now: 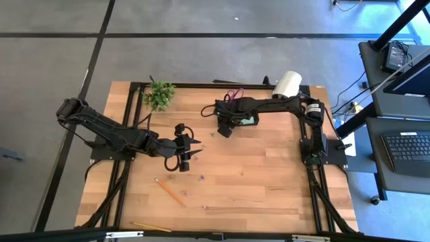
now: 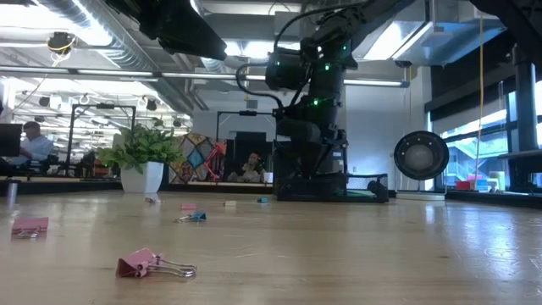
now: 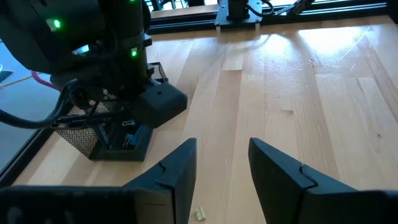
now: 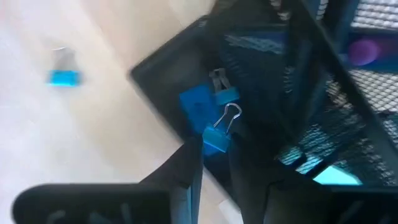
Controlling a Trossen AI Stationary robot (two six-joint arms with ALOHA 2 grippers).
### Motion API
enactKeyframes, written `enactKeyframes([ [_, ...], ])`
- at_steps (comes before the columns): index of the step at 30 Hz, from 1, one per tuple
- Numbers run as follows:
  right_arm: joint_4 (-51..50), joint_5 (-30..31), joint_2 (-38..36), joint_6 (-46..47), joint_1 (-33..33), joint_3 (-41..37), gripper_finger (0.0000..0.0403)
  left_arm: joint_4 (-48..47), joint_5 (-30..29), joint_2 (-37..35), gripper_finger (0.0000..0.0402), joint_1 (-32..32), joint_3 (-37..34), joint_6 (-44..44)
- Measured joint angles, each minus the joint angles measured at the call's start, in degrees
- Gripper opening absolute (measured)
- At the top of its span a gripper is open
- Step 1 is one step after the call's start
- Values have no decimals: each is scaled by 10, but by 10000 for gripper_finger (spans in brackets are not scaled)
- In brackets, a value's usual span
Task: Pick and place office supplies into organizer
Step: Put the blue binder clip into the black desk organizer
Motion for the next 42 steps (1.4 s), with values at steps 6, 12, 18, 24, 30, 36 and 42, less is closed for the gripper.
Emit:
enactKeyframes([
  [6, -2, -1, 3, 32, -9, -2, 74, 0, 0, 0, 141, 0, 0, 0],
  [12, -3, -4, 2, 43, -19, -2, 74, 0, 0, 0, 141, 0, 0, 0],
  [18, -3, -5, 2, 42, -20, -1, 74, 0, 0, 0, 141, 0, 0, 0],
  [24, -1, -6, 1, 42, -20, -1, 78, 0, 0, 0, 141, 0, 0, 0],
  [30, -1, -7, 1, 42, -20, 0, 115, 0, 0, 0, 141, 0, 0, 0],
  [36, -2, -8, 0, 41, -20, 0, 152, 0, 0, 0, 141, 0, 0, 0],
  [42, -9, -11, -4, 42, -18, 1, 160, 0, 0, 0, 141, 0, 0, 0],
])
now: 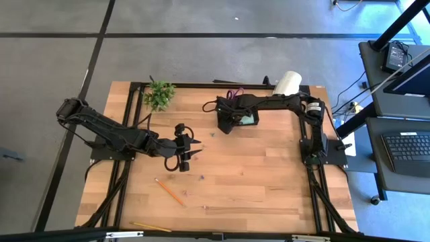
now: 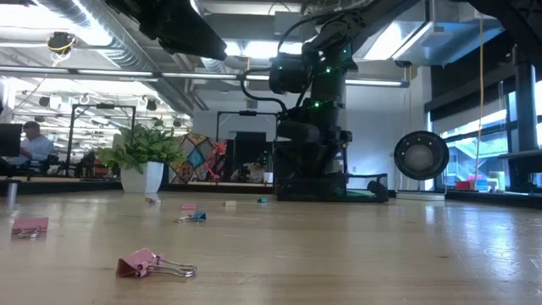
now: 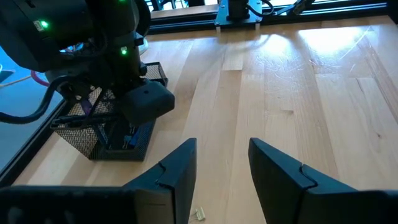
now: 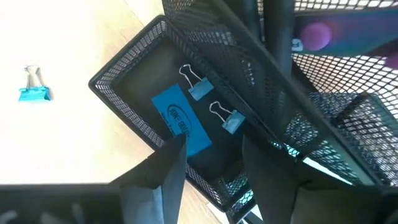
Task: Pick and place office supplies into organizer
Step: Put the blue binder clip into the black desk organizer
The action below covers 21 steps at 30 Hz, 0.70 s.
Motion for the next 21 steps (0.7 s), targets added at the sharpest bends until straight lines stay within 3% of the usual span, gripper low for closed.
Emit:
enactKeyframes([
  [12, -37, -1, -1, -12, 45, 99, 161, 0, 0, 0, 141, 0, 0, 0],
  [21, 26, -2, -1, 12, 97, 111, 161, 0, 0, 0, 141, 0, 0, 0],
])
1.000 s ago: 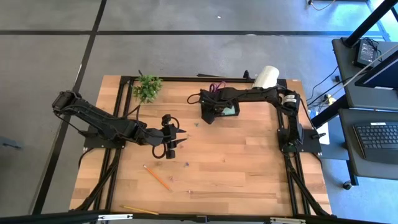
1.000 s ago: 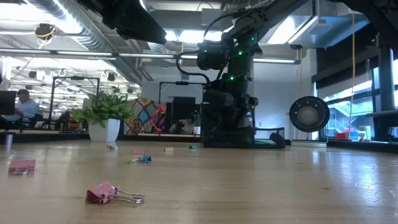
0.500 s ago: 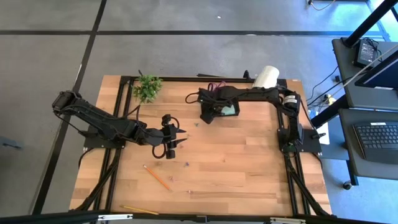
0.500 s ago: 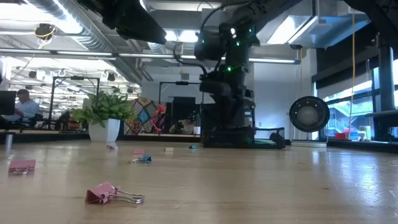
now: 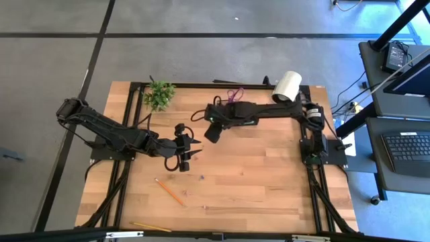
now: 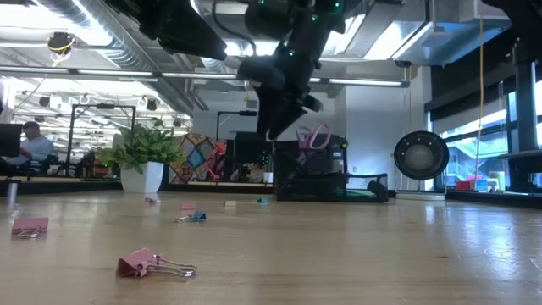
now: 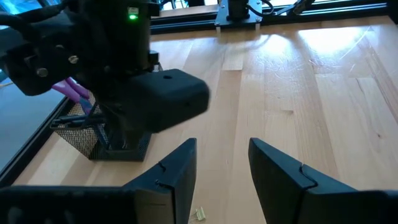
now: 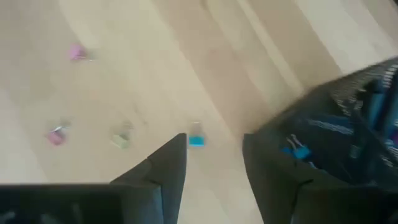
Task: Pick and place office supplies into organizer
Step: Put the blue binder clip into the black desk organizer
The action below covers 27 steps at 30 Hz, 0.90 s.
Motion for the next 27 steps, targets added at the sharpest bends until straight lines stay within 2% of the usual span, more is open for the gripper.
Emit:
enactKeyframes([
  [15, 16, 3, 4, 65, 13, -9, 161, 0, 1, 0, 141, 0, 0, -11],
  [27, 118, 7, 4, 33, 13, -113, 161, 0, 1, 0, 141, 0, 0, -10],
])
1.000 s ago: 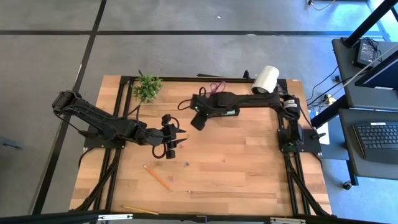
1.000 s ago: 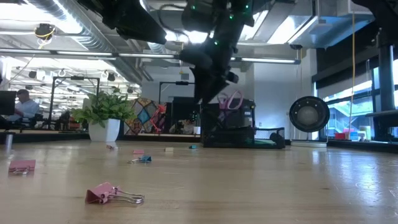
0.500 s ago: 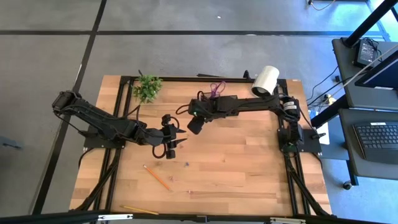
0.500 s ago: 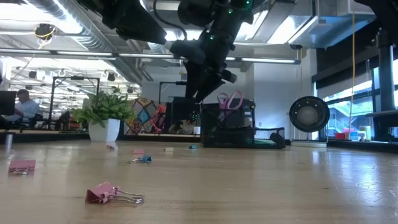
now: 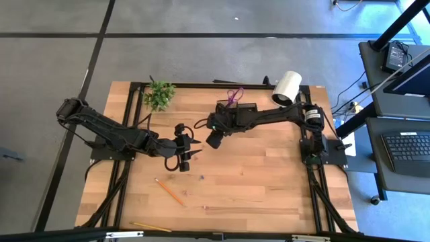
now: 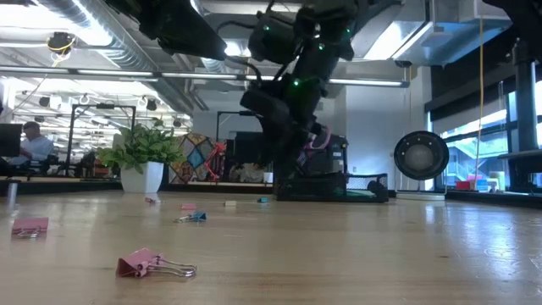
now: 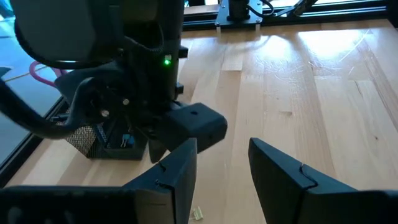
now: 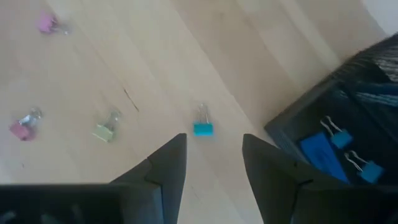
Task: Pick and place office supplies into organizer
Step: Put the blue binder clip into the black desk organizer
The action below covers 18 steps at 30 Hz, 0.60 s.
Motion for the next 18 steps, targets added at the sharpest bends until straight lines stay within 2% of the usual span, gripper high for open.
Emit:
enactKeyframes([
  [6, 67, -34, 0, 3, 0, -34, 161, 0, 0, 0, 141, 0, 0, 1],
  [18, 96, -34, 13, -14, -6, -39, 161, 0, 0, 0, 141, 0, 0, -14],
])
